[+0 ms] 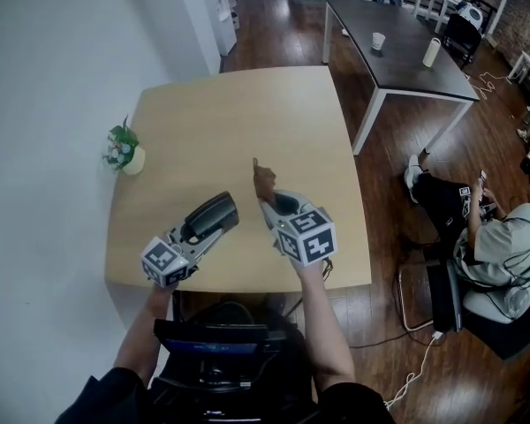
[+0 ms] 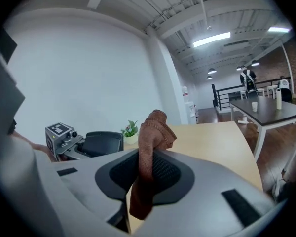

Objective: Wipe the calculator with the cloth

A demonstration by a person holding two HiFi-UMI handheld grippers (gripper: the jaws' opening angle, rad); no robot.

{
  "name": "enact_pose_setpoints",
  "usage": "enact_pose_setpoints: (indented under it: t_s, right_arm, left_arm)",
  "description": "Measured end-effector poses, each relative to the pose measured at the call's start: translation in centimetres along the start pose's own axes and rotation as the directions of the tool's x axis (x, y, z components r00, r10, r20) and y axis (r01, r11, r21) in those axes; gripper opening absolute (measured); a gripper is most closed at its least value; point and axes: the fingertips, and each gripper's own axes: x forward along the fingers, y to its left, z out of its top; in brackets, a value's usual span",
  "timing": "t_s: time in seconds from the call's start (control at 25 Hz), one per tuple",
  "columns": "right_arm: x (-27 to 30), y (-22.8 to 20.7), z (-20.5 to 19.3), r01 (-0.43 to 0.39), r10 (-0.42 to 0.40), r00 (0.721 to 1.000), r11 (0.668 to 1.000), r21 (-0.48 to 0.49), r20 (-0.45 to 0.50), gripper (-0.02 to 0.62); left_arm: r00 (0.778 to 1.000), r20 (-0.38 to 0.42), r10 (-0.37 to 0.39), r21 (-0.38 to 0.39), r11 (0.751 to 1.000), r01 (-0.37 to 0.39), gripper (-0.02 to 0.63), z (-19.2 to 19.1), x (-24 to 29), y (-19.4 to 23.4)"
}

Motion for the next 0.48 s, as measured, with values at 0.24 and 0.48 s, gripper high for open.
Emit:
enact_pose_setpoints:
  t_s: [0.24, 0.48]
  right_arm:
    - [3.3, 13.9, 3.4, -0.257, 0.264, 0.964, 0.951, -0.172, 0.019, 0.067]
    - [8.3, 22.7, 1.3, -0.336, 0.31, 0.942, 0.892, -0.301, -0.133, 0.067]
  left_arm:
    - [1.0, -0.012, -0.013, -0.006, 1.0, 0.013, 0.13, -1.4, -1.1, 1.1]
    - [0.999, 0.017, -0.031, -0.012, 0.999, 0.031, 0.13, -2.2, -4.5, 2.2]
